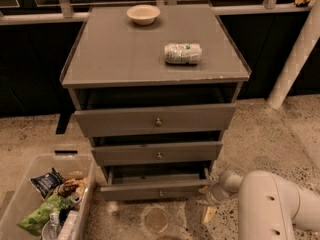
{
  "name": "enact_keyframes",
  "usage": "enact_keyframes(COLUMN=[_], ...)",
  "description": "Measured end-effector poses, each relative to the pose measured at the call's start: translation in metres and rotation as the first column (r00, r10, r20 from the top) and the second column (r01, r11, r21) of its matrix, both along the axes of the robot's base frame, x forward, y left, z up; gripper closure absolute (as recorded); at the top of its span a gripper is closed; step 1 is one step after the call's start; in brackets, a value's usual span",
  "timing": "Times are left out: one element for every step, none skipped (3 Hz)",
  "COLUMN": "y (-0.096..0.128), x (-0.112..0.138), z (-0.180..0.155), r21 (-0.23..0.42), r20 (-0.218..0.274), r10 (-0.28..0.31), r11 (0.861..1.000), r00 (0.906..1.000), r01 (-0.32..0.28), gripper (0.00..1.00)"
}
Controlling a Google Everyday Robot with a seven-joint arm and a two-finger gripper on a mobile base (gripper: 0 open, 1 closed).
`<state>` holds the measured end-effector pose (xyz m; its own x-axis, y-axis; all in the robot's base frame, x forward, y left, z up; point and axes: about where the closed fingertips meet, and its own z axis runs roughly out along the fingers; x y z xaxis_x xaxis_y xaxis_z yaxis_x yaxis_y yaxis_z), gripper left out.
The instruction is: Close bottom drawer
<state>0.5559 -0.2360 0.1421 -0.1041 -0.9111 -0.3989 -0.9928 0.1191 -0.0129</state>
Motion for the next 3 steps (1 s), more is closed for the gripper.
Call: enact_keyframes(y=[0.008, 0.019, 0.019], x=[0.037, 0.088, 0.088], z=[0.012, 0.028, 0.028], r21=[0.01, 0.038, 0.038], r20=[0.061, 0.122, 0.122], r10=[-0.069, -0.172, -0.172], r11=[0.998, 0.985, 0.985], r00=[0.9957, 0.9776, 0.9776], r01=[0.069, 0.168, 0.168], gripper=[0.0, 0.0, 0.0])
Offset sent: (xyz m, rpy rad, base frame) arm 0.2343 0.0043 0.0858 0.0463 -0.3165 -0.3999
